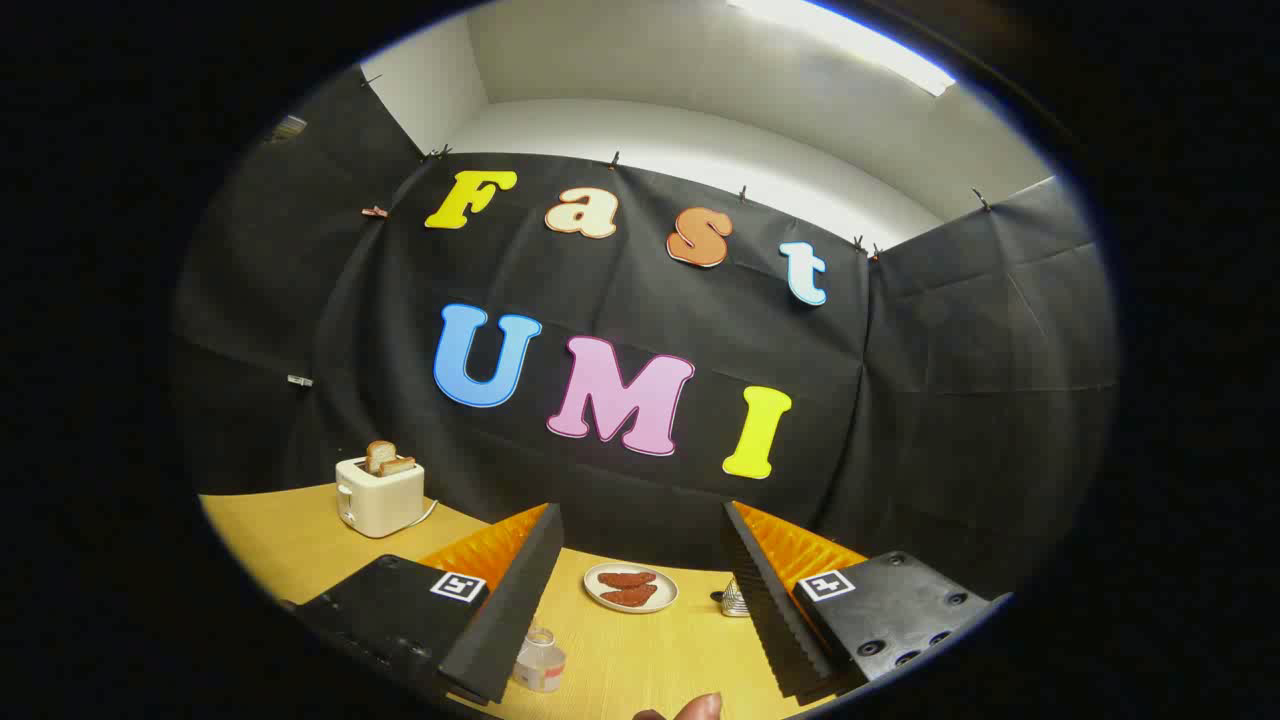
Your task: Take the bottle from table, then pour the juice into the cup, finally place the bottle on the coaster
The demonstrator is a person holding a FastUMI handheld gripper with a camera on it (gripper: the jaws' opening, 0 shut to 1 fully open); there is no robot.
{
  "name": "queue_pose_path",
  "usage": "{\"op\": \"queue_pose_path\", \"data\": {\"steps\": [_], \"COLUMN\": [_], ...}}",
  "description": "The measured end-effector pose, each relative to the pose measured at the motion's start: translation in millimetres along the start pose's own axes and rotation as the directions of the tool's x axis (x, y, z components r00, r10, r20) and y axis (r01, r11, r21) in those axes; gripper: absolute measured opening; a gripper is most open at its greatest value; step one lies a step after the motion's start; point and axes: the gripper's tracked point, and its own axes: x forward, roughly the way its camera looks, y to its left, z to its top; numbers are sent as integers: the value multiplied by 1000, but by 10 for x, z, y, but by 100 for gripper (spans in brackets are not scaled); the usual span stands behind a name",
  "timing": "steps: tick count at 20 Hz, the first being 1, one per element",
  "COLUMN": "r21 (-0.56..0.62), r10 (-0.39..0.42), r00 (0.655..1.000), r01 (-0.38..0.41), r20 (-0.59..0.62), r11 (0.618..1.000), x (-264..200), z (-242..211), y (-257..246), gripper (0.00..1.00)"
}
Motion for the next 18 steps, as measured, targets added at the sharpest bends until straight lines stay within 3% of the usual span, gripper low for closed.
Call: {"op": "queue_pose_path", "data": {"steps": [18], "r21": [-4], "r10": [1], "r00": [1000], "r01": [-1], "r20": [-12], "r11": [1000], "x": [120], "z": [-107], "y": [57], "gripper": [97]}}
